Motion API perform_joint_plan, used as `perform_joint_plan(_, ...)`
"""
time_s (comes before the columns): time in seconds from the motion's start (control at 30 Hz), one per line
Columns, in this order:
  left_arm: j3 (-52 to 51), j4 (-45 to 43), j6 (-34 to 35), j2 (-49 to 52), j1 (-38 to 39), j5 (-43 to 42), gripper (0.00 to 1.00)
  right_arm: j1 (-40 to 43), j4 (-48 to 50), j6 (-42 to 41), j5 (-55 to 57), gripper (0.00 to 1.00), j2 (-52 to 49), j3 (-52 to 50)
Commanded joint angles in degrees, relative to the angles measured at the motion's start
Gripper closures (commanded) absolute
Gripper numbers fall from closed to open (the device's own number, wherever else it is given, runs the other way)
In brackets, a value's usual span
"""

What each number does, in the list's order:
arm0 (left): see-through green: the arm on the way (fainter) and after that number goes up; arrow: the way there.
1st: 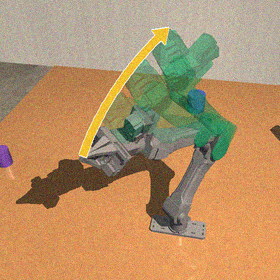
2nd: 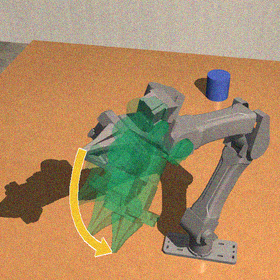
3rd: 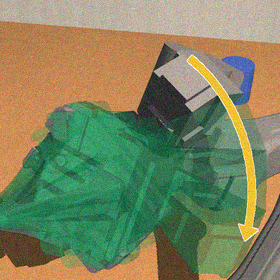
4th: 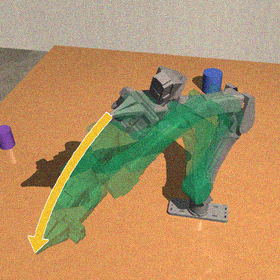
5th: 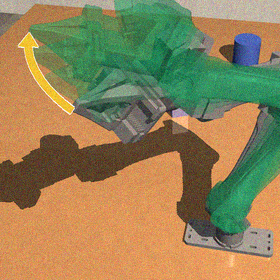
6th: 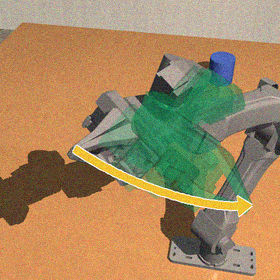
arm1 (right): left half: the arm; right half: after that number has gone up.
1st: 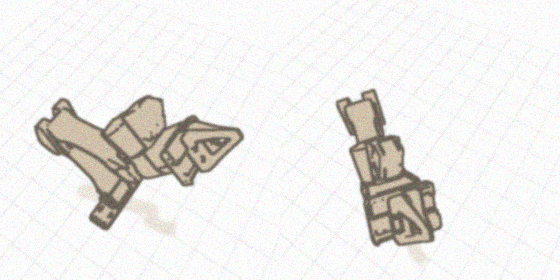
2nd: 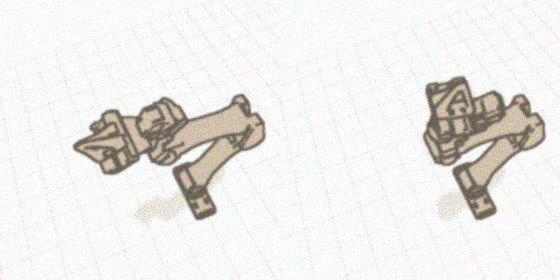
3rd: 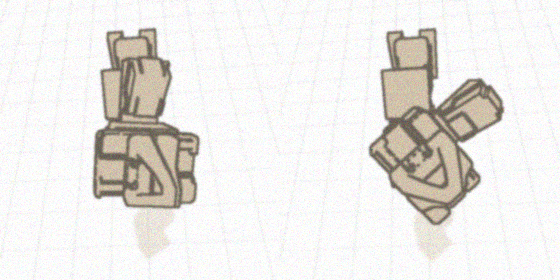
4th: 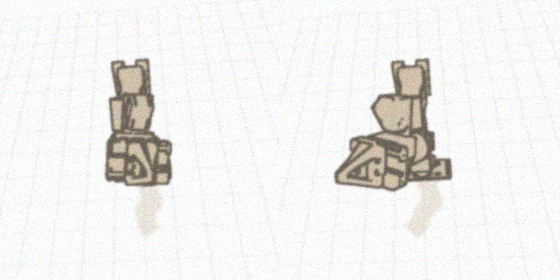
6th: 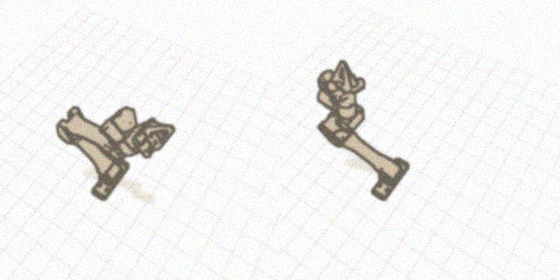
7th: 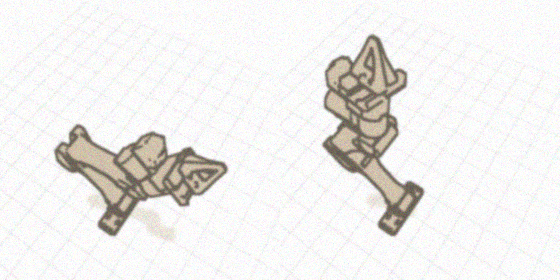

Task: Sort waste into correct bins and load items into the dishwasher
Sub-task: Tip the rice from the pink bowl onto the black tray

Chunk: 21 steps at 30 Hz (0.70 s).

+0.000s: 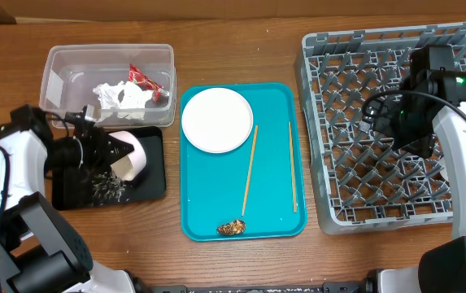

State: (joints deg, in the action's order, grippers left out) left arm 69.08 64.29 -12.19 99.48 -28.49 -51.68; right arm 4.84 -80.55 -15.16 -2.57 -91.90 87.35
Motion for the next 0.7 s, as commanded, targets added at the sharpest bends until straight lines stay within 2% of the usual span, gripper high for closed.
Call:
perform_joint_plan(0.0,-3.1,-0.3,-11.3,-0.4,-2.6,-12.7,0.96,0.0,0.2,0.2,-0.1,0.0,0.0,0.0)
perform_joint_plan(0.2,-4.4,3.4,-23.6,-0.4,-4.2,-17.9,0.96,0.0,0.3,0.2,-0.1,0.0,0.0,0.0)
perform_joint_plan(0.33,-4.4,4.8,-26.5,-0.4,-4.2,-18.9,0.96,0.0,0.3,0.2,-0.1,0.0,0.0,0.0)
perform_joint_plan(0.67,-4.4,4.8,-26.5,-0.4,-4.2,-18.9,0.96,0.0,0.2,0.2,-0.1,0.0,0.0,0.0)
